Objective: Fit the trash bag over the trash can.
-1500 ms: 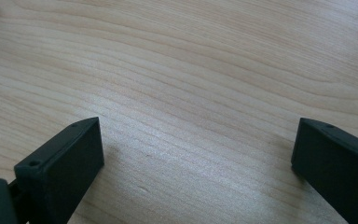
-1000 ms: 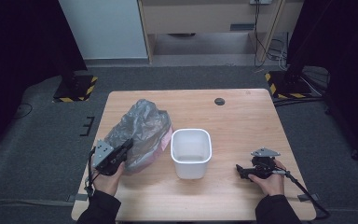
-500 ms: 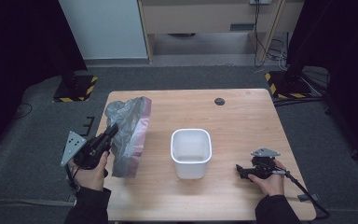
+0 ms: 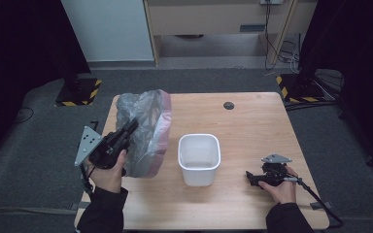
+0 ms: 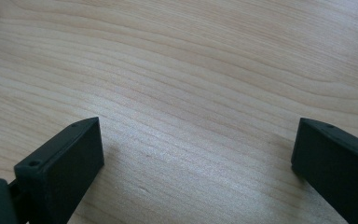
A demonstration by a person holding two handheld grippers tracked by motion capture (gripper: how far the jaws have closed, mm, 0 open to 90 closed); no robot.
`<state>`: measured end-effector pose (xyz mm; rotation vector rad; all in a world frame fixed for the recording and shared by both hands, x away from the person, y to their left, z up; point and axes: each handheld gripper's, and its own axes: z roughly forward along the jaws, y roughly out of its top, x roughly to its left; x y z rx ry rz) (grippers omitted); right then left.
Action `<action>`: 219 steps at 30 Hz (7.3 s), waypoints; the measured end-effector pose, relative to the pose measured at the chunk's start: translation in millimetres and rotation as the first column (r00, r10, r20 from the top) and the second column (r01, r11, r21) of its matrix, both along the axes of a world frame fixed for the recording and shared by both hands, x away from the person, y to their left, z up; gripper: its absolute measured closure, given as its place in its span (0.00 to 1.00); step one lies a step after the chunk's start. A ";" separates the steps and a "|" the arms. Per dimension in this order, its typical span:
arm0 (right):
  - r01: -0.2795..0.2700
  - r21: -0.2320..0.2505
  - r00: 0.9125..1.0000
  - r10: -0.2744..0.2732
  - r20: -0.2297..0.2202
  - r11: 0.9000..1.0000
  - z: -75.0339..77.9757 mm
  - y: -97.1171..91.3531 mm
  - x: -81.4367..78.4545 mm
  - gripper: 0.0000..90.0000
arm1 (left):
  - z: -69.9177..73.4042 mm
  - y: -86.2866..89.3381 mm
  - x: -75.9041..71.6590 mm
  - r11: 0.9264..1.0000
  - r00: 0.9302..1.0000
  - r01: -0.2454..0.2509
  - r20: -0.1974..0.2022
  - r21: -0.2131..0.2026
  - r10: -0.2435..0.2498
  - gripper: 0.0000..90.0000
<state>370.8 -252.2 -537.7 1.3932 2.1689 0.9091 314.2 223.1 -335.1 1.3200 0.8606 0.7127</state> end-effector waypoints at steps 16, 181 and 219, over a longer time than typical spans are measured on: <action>0.001 0.002 1.000 -0.001 -0.001 1.000 0.0 0.1 0.0 0.03 | 5.6 -66.9 -8.7 0.987 0.986 0.160 0.034 0.014 -0.161 1.00; -0.442 0.252 0.828 0.284 0.482 0.861 152.1 147.0 -4.3 0.65 | -161.9 25.9 36.9 0.965 0.925 -0.024 -0.361 0.261 0.120 0.31; -0.493 0.062 0.869 0.489 0.078 0.868 120.7 193.3 28.3 0.56 | -163.3 23.7 38.0 0.962 0.923 0.000 -0.371 0.273 0.106 0.31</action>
